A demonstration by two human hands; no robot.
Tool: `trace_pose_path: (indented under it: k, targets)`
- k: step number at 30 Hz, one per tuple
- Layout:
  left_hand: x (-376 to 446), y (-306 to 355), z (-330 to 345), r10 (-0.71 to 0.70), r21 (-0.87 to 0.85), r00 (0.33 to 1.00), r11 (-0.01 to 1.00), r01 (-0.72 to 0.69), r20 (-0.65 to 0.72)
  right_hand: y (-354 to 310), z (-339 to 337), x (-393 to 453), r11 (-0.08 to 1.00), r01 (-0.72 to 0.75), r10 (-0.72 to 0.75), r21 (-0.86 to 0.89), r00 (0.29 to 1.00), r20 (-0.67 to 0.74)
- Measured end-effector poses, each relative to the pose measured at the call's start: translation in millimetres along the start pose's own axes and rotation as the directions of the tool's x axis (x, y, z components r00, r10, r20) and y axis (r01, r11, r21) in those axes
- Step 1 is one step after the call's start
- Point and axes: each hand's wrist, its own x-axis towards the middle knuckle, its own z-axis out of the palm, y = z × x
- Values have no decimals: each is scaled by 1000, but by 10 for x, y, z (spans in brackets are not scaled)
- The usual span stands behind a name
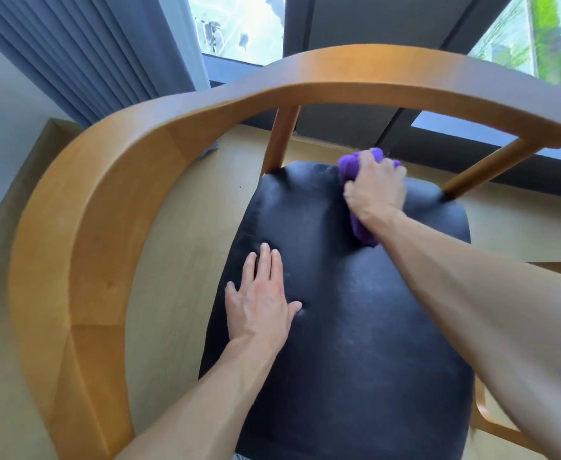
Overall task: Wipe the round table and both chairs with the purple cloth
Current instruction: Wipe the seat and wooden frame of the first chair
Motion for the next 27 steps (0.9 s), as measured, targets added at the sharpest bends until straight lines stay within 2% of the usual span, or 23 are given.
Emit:
trace_pose_path:
  k: [3,6,9,11,13,15,17,20,22,23,27]
  targets:
    - [-7,-29,-3,9,6,1000,1000,-9,-1,-469,70,-175,984,177,-178,38,983,33]
    - [-10,-41,-10,17,3,1000,1000,-17,0,-813,182,-396,916,397,-401,60,914,65]
    - [-4,-22,-27,14,2,1000,1000,-14,10,-1056,239,-527,810,586,-584,24,801,130]
    - [-4,-20,-57,10,18,1000,1000,-11,18,-1168,245,-585,750,655,-656,89,723,217]
    - [-11,-32,-79,6,31,1000,999,-6,11,-1236,267,-683,669,730,-728,137,608,316]
    - [-17,-31,-96,7,43,1000,999,-7,13,-1263,290,-760,592,802,-773,81,536,341]
    - [-10,-24,-99,10,24,999,1000,-11,38,-1252,257,-682,605,796,-768,-6,586,256]
    - [22,-1,-103,22,-6,998,1000,-22,56,-1091,174,-387,773,618,-615,-142,786,65]
    - [21,-12,-115,31,-11,997,999,-31,63,-912,147,-271,868,481,-478,-127,877,49]
    - [22,-17,-119,35,-12,997,999,-34,67,-842,151,-284,882,460,-455,-102,887,77]
    - [36,-69,-134,34,-35,998,999,-32,55,-740,169,-531,865,502,-494,-13,855,162]
